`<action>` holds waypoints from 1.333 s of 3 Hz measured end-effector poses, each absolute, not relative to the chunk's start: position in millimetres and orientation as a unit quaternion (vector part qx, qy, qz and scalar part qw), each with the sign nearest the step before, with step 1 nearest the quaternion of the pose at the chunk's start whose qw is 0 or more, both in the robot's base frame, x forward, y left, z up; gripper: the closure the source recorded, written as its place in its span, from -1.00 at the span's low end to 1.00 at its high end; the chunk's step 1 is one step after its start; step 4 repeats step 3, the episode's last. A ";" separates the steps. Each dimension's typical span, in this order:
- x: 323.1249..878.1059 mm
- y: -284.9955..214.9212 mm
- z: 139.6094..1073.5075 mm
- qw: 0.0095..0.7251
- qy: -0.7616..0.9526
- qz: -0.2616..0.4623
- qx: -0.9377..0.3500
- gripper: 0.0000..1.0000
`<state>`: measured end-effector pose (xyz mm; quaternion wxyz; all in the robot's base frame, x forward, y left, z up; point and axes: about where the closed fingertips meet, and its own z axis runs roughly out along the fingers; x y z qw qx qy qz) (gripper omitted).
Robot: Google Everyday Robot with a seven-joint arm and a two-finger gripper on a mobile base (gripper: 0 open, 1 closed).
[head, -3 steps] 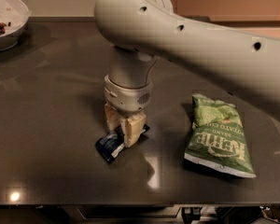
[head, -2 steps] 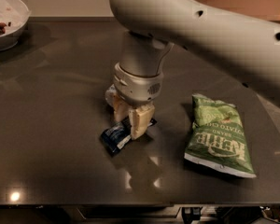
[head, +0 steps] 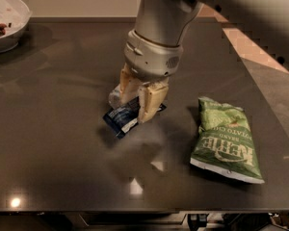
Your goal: Pick rxbar blueberry
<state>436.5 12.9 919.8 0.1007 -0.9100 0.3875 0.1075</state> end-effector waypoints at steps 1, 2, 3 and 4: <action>433.8 18.0 951.1 0.126 0.371 0.108 -0.913 1.00; 432.2 21.8 968.6 0.149 0.367 0.105 -0.912 1.00; 437.2 27.7 970.2 0.162 0.368 0.098 -0.910 1.00; 437.2 27.7 970.2 0.162 0.368 0.098 -0.910 1.00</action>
Offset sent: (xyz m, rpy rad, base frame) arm -0.0222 -0.0049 0.0646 0.0745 -0.0024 0.0540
